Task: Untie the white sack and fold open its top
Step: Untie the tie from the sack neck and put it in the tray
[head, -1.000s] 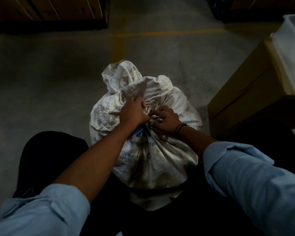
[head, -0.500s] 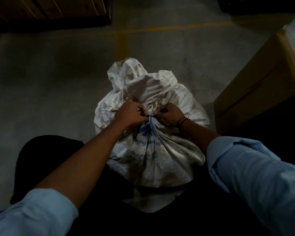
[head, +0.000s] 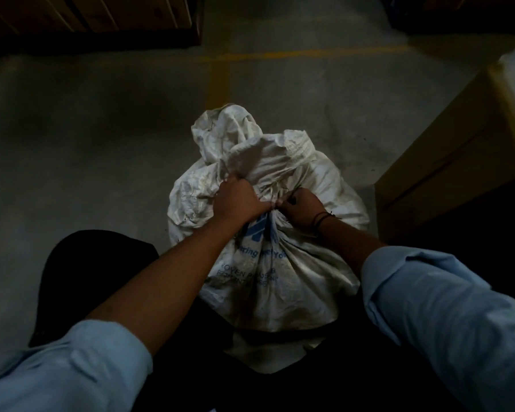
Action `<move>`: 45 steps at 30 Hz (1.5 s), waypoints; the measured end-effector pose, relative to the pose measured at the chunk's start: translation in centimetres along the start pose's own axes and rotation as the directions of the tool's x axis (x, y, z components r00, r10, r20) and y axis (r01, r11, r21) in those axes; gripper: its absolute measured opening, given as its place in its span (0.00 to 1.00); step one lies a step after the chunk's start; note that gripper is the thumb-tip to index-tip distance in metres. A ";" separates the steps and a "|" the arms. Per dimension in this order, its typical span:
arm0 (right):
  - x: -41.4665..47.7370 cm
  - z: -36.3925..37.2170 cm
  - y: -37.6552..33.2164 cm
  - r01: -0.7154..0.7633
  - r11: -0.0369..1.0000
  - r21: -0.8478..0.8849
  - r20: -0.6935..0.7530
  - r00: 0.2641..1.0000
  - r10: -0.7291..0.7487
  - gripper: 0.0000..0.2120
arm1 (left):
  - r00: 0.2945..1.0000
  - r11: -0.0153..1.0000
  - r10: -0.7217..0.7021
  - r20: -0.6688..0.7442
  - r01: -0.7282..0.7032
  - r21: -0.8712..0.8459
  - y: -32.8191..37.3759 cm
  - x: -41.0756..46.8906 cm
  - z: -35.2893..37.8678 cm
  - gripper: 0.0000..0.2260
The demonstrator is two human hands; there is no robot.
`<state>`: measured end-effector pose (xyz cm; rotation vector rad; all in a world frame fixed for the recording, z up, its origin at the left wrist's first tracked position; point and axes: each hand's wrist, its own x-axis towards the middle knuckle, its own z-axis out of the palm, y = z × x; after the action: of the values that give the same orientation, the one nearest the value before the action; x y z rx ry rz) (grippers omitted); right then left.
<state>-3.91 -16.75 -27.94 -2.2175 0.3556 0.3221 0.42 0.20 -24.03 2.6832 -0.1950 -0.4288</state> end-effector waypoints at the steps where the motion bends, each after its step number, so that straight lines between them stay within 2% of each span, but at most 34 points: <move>1: 0.0 -0.1 0.1 0.031 0.999 0.011 0.004 0.999 -0.031 0.19 | 1.000 1.000 -0.017 0.022 0.017 0.016 0.2 0.0 -0.2 0.44; 4: -0.5 -0.4 -0.3 0.146 0.987 0.075 0.058 0.987 -0.150 0.13 | 0.994 0.997 -0.056 0.097 0.050 0.061 0.2 0.5 -0.5 0.38; 7: -0.6 -0.4 -0.3 0.208 0.972 0.106 0.098 0.971 -0.219 0.01 | 0.987 0.995 -0.082 0.140 0.073 0.068 -0.1 0.9 -0.6 0.39; 9: -0.1 -0.1 0.6 0.212 0.973 0.091 0.103 0.970 -0.221 0.08 | 0.988 0.994 -0.080 0.134 0.070 0.078 -0.2 0.9 -0.5 0.37; 15: -0.3 -0.3 0.3 0.197 0.980 0.013 0.157 0.968 -0.197 0.08 | 0.998 0.981 -0.036 0.050 0.026 0.194 1.1 -0.6 0.4 0.43; 20: -0.8 -0.4 -0.2 0.124 0.988 -0.088 0.168 0.980 -0.109 0.15 | 0.999 0.973 -0.019 0.047 0.008 0.230 1.6 -0.8 0.9 0.35; 24: -0.3 0.3 0.3 0.104 0.989 -0.107 0.151 0.985 -0.087 0.15 | 0.999 0.992 -0.009 0.049 0.003 0.123 0.9 -0.8 0.6 0.29; 27: -0.5 0.5 0.4 0.112 0.987 -0.116 0.133 0.986 -0.096 0.15 | 0.999 0.999 0.040 -0.029 -0.040 0.007 0.2 -1.0 0.9 0.16; 30: -1.5 0.9 0.5 0.144 0.982 -0.121 0.031 0.989 -0.142 0.18 | 0.988 0.992 0.100 -0.121 -0.108 -0.064 -0.5 -1.5 1.3 0.11; 35: -3.1 2.0 1.0 0.175 0.983 -0.061 -0.165 0.969 -0.183 0.18 | 0.977 0.978 0.113 -0.178 -0.141 -0.154 -1.1 -1.5 1.4 0.09; 39: -3.6 2.3 0.8 0.181 0.965 -0.189 -0.181 0.959 -0.216 0.14 | 0.974 0.973 0.117 -0.197 -0.152 -0.173 -1.5 -1.4 1.5 0.09; 45: -2.8 0.9 -1.0 0.108 0.981 -0.159 -0.146 0.980 -0.132 0.16 | 0.973 0.973 0.134 -0.188 -0.165 -0.161 -1.9 -1.4 1.5 0.07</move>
<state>-6.22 -15.05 -26.81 -2.4086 0.2864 0.1131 -1.27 1.65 -25.76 2.4943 -0.2918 -0.1530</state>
